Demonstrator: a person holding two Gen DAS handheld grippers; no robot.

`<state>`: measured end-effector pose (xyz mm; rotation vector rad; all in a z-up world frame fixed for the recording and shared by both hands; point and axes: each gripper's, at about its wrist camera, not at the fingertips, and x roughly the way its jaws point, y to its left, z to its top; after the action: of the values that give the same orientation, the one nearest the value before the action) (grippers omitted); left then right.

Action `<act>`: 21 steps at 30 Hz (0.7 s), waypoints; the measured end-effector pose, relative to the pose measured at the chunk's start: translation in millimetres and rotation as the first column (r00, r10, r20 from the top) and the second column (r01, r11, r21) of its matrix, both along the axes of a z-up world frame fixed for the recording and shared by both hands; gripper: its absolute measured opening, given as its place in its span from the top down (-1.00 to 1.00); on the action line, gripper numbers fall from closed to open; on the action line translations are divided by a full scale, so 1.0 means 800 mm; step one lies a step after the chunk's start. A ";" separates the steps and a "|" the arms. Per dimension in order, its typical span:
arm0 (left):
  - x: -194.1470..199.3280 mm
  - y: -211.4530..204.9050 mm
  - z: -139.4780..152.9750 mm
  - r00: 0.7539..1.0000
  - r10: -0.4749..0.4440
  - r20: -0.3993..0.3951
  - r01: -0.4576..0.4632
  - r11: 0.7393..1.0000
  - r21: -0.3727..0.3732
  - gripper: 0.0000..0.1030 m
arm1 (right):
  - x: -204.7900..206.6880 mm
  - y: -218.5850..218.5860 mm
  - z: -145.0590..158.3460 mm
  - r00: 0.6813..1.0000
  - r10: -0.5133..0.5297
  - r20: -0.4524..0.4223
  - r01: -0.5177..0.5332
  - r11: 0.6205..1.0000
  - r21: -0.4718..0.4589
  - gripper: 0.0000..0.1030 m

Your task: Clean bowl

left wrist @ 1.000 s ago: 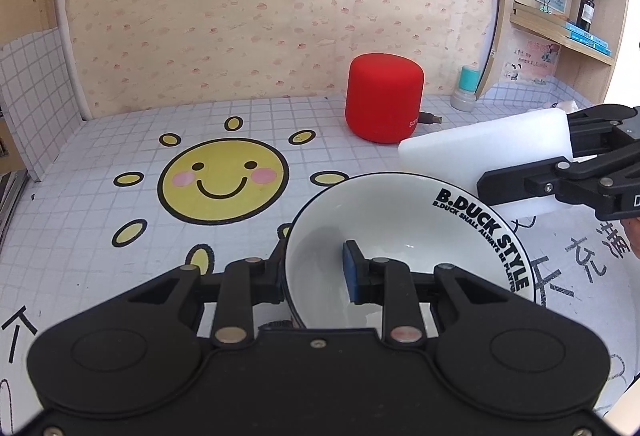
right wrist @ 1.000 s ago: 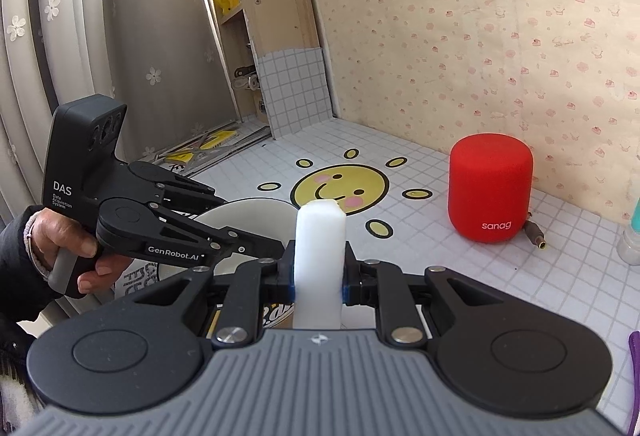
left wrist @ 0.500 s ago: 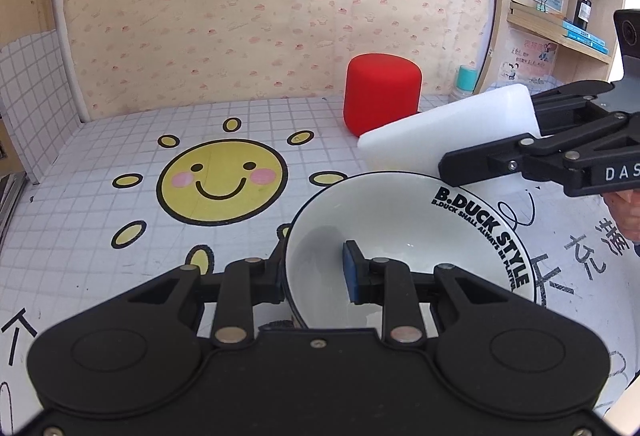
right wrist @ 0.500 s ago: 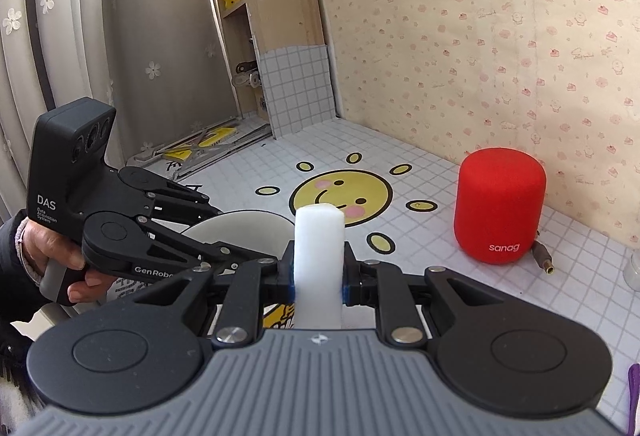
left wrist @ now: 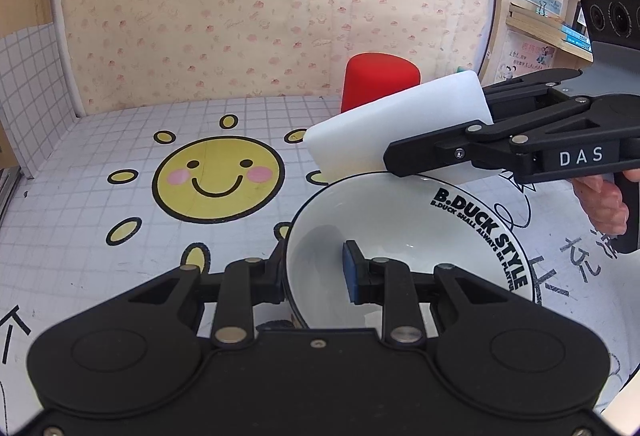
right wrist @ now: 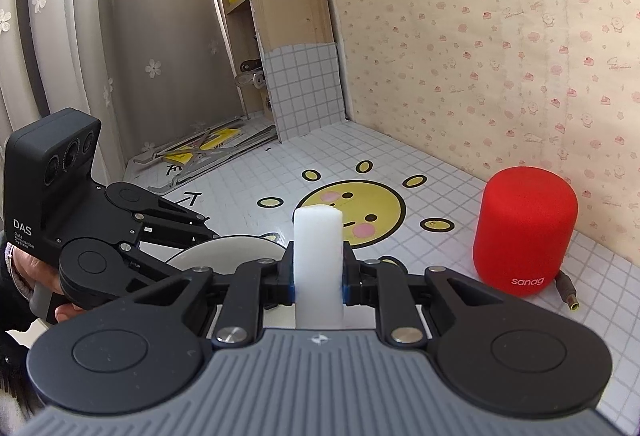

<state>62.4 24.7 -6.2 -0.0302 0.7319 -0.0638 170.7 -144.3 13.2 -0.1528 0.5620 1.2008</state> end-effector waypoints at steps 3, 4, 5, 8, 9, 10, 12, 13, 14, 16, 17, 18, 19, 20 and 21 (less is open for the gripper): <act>0.000 -0.001 0.000 1.000 0.008 0.000 -0.008 1.000 0.000 0.44 | -0.004 -0.009 0.001 1.000 -0.007 0.000 0.007 1.000 0.003 0.60; 0.000 -0.001 0.000 1.000 0.010 0.000 -0.010 1.000 0.000 0.44 | -0.006 -0.012 0.001 1.000 -0.009 -0.001 0.009 1.000 0.003 0.60; 0.000 -0.001 0.000 1.000 0.012 -0.001 -0.012 1.000 0.000 0.44 | -0.006 -0.015 0.000 1.000 -0.012 -0.003 0.012 1.000 0.004 0.60; -0.002 -0.002 -0.001 1.000 0.023 0.000 -0.023 1.000 0.004 0.44 | -0.012 -0.025 -0.001 1.000 -0.020 -0.007 0.020 1.000 0.009 0.60; -0.002 -0.002 -0.001 1.000 0.027 0.000 -0.027 1.000 0.004 0.44 | -0.014 -0.029 -0.002 1.000 -0.024 -0.008 0.024 1.000 0.010 0.60; -0.002 -0.002 -0.001 1.000 0.030 0.001 -0.030 1.000 0.004 0.44 | -0.015 -0.032 -0.003 1.000 -0.027 -0.009 0.027 1.000 0.011 0.60; -0.003 -0.002 -0.001 0.999 0.038 0.001 -0.038 0.999 0.004 0.43 | -0.019 -0.038 -0.004 0.999 -0.032 -0.009 0.032 0.999 0.014 0.60; -0.004 -0.002 -0.001 0.999 0.044 0.001 -0.044 0.999 0.005 0.43 | -0.021 -0.040 -0.004 0.999 -0.034 -0.009 0.034 0.999 0.016 0.60; -0.004 -0.002 -0.001 0.999 0.048 0.002 -0.048 0.999 0.006 0.43 | -0.022 -0.043 -0.004 0.999 -0.036 -0.009 0.036 0.999 0.018 0.60; -0.005 -0.003 -0.001 0.999 0.054 0.003 -0.054 0.999 0.007 0.43 | -0.026 -0.049 -0.005 0.999 -0.039 -0.012 0.040 0.999 0.024 0.60; -0.005 -0.003 -0.001 0.998 0.057 0.002 -0.057 0.998 0.007 0.43 | -0.027 -0.051 -0.005 0.999 -0.041 -0.012 0.041 0.999 0.024 0.60; -0.006 -0.003 -0.001 0.998 0.060 0.003 -0.061 0.998 0.007 0.43 | -0.029 -0.053 -0.005 0.999 -0.042 -0.011 0.042 0.999 0.023 0.60; -0.006 -0.003 -0.002 0.998 0.065 0.003 -0.065 0.998 0.008 0.43 | -0.030 -0.055 -0.005 0.999 -0.043 -0.010 0.043 0.999 0.023 0.60; -0.007 -0.004 -0.002 0.998 0.068 0.004 -0.068 0.998 0.009 0.43 | -0.032 -0.056 -0.006 0.999 -0.044 -0.009 0.044 0.999 0.022 0.60; -0.007 -0.004 -0.002 0.997 0.072 0.005 -0.072 0.997 0.009 0.43 | -0.033 -0.058 -0.006 0.999 -0.044 -0.009 0.045 0.999 0.022 0.60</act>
<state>56.8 21.6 -7.6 -0.0478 0.7262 0.0086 144.4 -191.0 8.5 -0.1162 0.5570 1.1645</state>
